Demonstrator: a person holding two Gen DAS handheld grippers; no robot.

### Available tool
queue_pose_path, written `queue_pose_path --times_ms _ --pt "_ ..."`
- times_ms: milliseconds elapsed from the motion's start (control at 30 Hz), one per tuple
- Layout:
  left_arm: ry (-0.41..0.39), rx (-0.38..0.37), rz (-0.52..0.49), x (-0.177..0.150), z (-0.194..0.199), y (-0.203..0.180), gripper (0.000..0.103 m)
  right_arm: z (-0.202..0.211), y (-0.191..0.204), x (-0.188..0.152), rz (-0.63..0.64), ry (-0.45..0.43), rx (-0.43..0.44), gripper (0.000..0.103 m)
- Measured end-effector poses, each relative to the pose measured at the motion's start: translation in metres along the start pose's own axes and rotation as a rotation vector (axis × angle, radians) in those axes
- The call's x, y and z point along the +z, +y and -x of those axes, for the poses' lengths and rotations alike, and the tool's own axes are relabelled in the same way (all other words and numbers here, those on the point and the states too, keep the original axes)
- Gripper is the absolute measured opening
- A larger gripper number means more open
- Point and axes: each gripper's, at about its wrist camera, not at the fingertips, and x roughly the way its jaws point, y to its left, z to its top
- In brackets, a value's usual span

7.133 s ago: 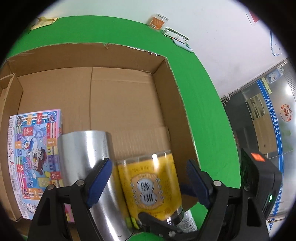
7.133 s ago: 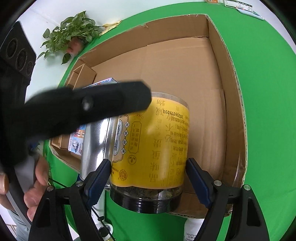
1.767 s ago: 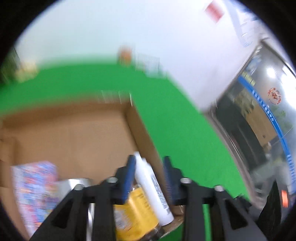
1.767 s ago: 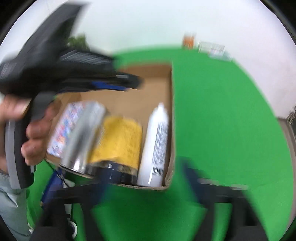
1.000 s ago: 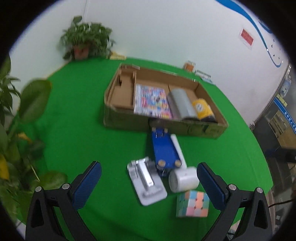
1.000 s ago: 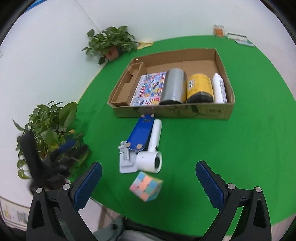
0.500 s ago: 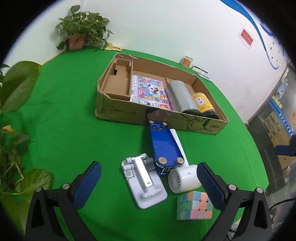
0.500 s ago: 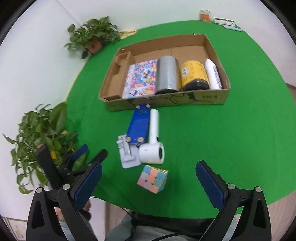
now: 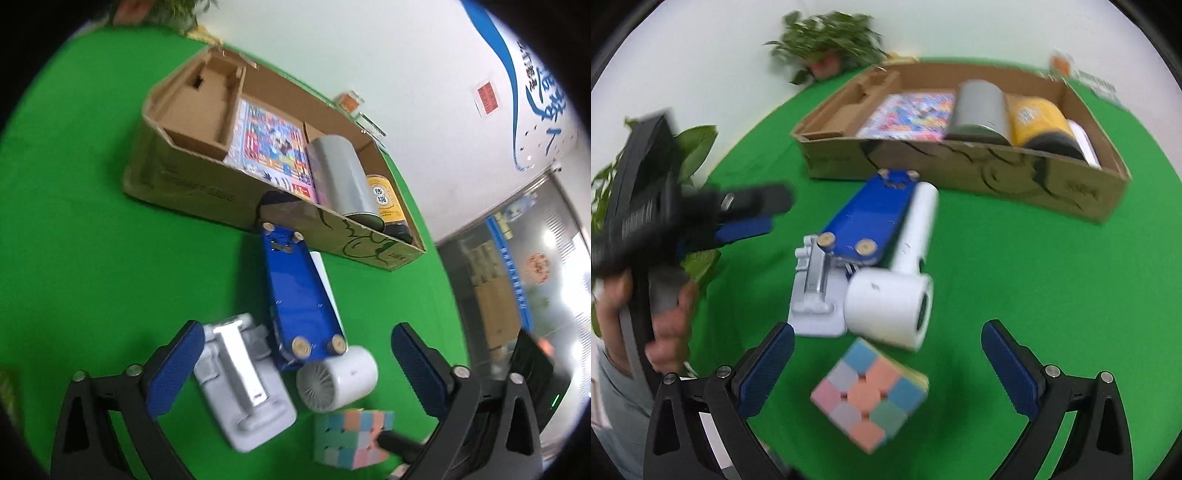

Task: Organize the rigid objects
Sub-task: 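Move the right gripper down toward the pastel Rubik's cube, then close the right gripper on the Rubik's cube, then lift the cube with the right gripper and carry it into the box compartment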

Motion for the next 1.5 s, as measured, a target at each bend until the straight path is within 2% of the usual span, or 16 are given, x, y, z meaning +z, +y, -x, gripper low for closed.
queue_pose_path --times_ms 100,167,267,400,467,533,633,700,767,833,900,967,1067,1167,1233,1500 --pt "0.039 0.008 0.014 0.005 -0.012 0.005 0.078 -0.019 -0.001 -0.002 0.014 0.003 -0.081 0.099" --pt "0.036 0.027 0.01 0.0 -0.012 0.003 0.078 -0.027 -0.002 -0.005 0.017 0.04 -0.093 0.089" --pt "0.018 0.058 -0.02 -0.018 -0.004 -0.007 0.078 -0.014 -0.006 -0.015 0.011 0.009 -0.08 0.087" --pt "0.058 0.041 -0.049 -0.058 0.001 -0.02 0.078 0.019 -0.015 -0.043 0.026 -0.074 0.005 0.102" --pt "0.103 0.007 -0.039 -0.074 -0.003 -0.023 0.078 0.019 -0.015 -0.062 0.059 -0.057 0.064 0.102" --pt "0.138 -0.032 -0.028 -0.089 -0.008 -0.026 0.078 0.01 -0.017 -0.074 0.078 -0.034 0.073 0.102" --pt "0.197 -0.076 -0.033 -0.104 -0.023 -0.034 0.078 -0.002 -0.017 -0.078 0.075 -0.003 0.122 0.093" --pt "0.223 -0.092 -0.022 -0.108 -0.033 -0.038 0.078 -0.008 -0.013 -0.082 0.084 0.017 0.135 0.089" --pt "0.273 -0.135 0.001 -0.112 -0.048 -0.04 0.068 -0.013 -0.007 -0.087 0.117 0.036 0.131 0.078" --pt "0.297 -0.158 0.015 -0.117 -0.055 -0.045 0.067 -0.015 -0.007 -0.091 0.139 0.039 0.117 0.068" --pt "0.329 -0.167 -0.008 -0.123 -0.061 -0.056 0.067 -0.012 -0.011 -0.093 0.131 0.025 0.099 0.069" --pt "0.349 -0.167 -0.036 -0.126 -0.062 -0.063 0.066 -0.008 -0.019 -0.097 0.114 0.028 0.136 0.069" --pt "0.352 -0.186 0.006 -0.122 -0.061 -0.057 0.066 0.0 -0.028 -0.102 0.131 0.016 0.179 0.069" --pt "0.359 -0.188 0.068 -0.115 -0.061 -0.042 0.068 0.003 -0.031 -0.104 0.163 0.009 0.143 0.069" --pt "0.375 -0.232 0.138 -0.111 -0.064 -0.032 0.068 -0.004 -0.031 -0.102 0.158 0.024 0.114 0.067" --pt "0.373 -0.223 0.143 -0.116 -0.062 -0.037 0.064 -0.022 -0.016 -0.096 0.211 0.047 0.065 0.061"
